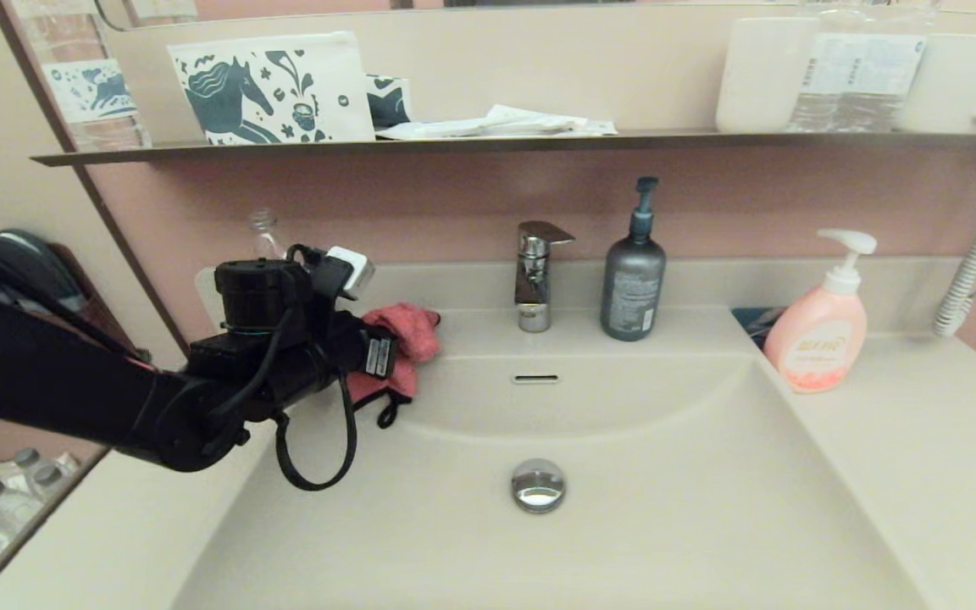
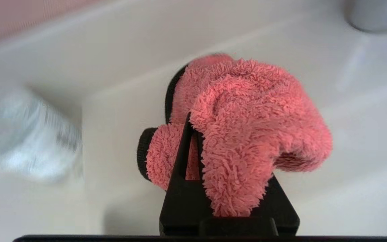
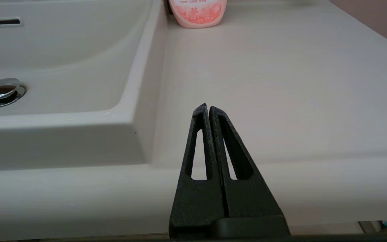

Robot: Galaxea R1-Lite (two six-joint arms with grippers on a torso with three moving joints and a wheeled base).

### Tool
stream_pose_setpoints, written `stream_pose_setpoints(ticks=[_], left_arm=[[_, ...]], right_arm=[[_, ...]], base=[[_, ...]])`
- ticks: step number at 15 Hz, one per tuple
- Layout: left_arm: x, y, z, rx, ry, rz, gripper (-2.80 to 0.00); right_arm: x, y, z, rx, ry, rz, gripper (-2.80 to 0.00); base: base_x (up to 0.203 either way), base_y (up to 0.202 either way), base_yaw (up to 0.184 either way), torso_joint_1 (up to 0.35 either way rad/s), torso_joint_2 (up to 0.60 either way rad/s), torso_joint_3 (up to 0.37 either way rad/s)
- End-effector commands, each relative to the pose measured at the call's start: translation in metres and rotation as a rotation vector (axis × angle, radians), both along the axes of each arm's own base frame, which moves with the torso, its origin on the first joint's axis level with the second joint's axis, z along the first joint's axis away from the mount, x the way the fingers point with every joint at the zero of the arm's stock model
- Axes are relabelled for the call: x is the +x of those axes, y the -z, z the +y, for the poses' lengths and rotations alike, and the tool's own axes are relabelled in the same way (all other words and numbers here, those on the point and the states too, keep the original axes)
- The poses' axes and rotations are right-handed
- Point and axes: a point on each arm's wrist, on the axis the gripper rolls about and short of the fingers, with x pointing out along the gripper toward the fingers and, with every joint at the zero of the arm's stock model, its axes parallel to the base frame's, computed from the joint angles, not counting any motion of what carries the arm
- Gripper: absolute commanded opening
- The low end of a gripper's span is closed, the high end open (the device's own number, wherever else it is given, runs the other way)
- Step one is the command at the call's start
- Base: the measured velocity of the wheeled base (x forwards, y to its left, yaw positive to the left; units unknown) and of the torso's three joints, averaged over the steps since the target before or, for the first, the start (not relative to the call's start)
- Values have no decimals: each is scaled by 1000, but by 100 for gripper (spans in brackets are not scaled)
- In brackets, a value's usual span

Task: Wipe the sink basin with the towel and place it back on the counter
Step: Wipe the sink

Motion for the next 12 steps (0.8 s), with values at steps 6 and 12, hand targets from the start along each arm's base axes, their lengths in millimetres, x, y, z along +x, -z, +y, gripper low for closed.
stream_pose_setpoints(ticks=[6, 12], left_arm=[[-103, -61, 41, 35, -77, 93, -280], [-150, -98, 121, 33, -228, 318, -280]], right_arm=[[0, 0, 0, 0, 0, 1, -280], [0, 0, 0, 0, 0, 1, -280]], base=[[0, 0, 0, 0, 0, 0], [0, 0, 0, 0, 0, 0]])
